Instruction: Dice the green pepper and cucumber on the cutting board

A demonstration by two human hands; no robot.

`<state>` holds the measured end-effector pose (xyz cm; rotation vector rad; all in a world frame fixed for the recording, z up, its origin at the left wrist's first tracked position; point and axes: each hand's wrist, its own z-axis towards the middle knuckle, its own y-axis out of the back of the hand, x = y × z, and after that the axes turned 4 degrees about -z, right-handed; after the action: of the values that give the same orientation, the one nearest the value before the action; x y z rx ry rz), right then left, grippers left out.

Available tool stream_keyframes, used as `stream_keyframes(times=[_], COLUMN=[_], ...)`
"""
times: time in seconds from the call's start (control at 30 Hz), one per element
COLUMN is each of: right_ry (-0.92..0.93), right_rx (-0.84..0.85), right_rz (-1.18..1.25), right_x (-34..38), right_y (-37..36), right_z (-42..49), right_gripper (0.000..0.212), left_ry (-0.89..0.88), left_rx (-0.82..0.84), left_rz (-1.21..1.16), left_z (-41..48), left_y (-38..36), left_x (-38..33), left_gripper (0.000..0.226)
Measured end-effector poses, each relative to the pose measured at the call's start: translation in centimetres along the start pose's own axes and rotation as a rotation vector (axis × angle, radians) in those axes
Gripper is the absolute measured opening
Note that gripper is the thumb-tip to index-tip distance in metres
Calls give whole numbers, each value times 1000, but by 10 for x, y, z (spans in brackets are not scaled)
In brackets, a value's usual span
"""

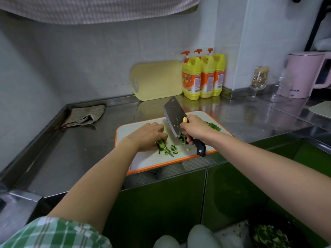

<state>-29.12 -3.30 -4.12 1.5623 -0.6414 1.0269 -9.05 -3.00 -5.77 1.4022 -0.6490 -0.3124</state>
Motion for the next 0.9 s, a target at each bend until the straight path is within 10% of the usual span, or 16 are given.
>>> stream_keyframes(times=[0.47, 0.9], right_ry=[-29, -20], right_rx=[-6, 17], right_rz=[38, 61], right_x=[-2, -1], right_y=[2, 1], right_z=[7, 3], right_gripper=[20, 18], left_ry=[103, 130], left_rx=[-165, 23], left_rz=[-138, 33], left_z=[-1, -11], left_y=[-12, -25], left_x=[13, 13], left_gripper=[15, 32])
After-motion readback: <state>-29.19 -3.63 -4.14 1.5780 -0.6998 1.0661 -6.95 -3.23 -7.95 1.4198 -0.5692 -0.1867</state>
